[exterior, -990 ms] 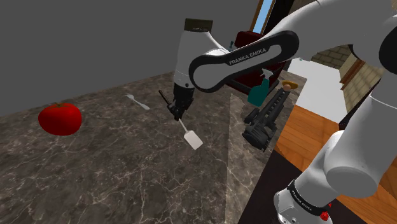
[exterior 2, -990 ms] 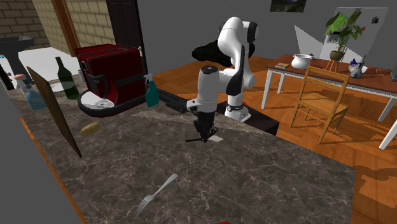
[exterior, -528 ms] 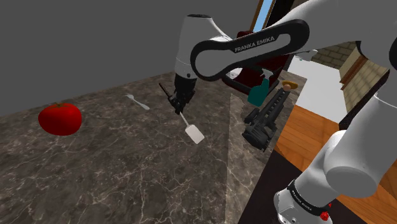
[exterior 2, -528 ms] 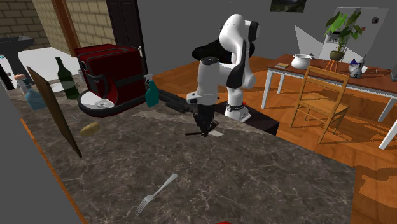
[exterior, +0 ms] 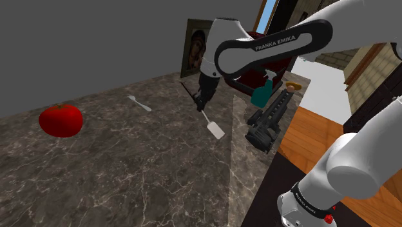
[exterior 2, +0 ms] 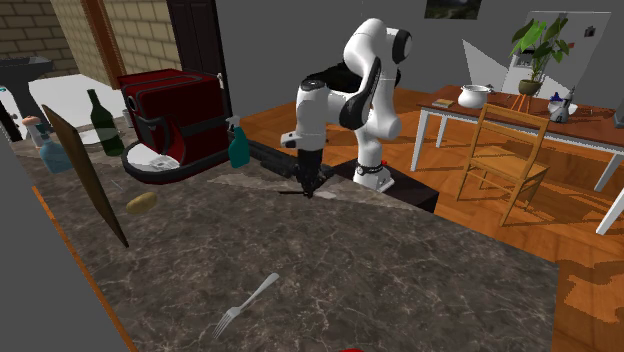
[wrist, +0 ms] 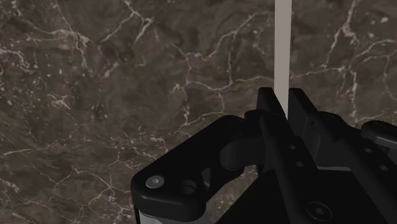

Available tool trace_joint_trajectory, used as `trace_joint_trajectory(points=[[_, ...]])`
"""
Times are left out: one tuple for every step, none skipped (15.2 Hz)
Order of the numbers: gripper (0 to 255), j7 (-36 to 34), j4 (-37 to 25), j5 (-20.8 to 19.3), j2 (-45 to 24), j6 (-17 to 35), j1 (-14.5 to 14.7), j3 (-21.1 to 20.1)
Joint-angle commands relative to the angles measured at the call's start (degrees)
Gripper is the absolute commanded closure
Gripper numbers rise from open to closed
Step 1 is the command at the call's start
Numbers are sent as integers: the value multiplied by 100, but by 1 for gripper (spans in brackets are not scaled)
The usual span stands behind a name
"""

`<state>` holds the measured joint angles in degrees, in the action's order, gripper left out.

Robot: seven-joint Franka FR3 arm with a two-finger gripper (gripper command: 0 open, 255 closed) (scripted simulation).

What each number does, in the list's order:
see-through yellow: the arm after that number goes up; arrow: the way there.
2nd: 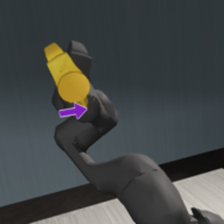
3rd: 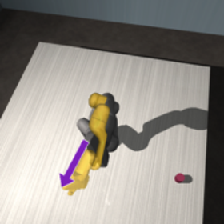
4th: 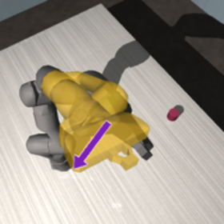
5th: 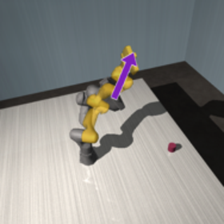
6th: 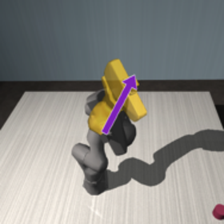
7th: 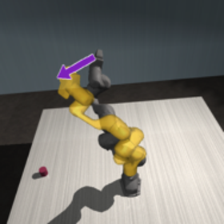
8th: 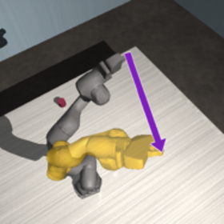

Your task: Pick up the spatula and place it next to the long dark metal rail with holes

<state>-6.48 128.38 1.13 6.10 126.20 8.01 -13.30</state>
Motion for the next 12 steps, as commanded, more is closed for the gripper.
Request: trace_joint_trajectory(points=[[255,325,294,73,256,42,-111,162],[255,476,407,93,359,51,-164,245],[255,625,514,108,458,58,-216,332],[255,774,614,118,553,62,-270,419],[255,923,708,124,642,65,-326,509],[255,1071,796,124,725,67,-381,601],[255,1219,877,120,804,67,-437,695],[255,1379,958,112,883,66,-500,798],[255,1378,1005,110,847,148,-498,797],[255,1377,1050,108,809,231,-498,795],[255,1375,1094,107,769,315,-498,793],[255,1374,1137,105,729,398,-498,791]])
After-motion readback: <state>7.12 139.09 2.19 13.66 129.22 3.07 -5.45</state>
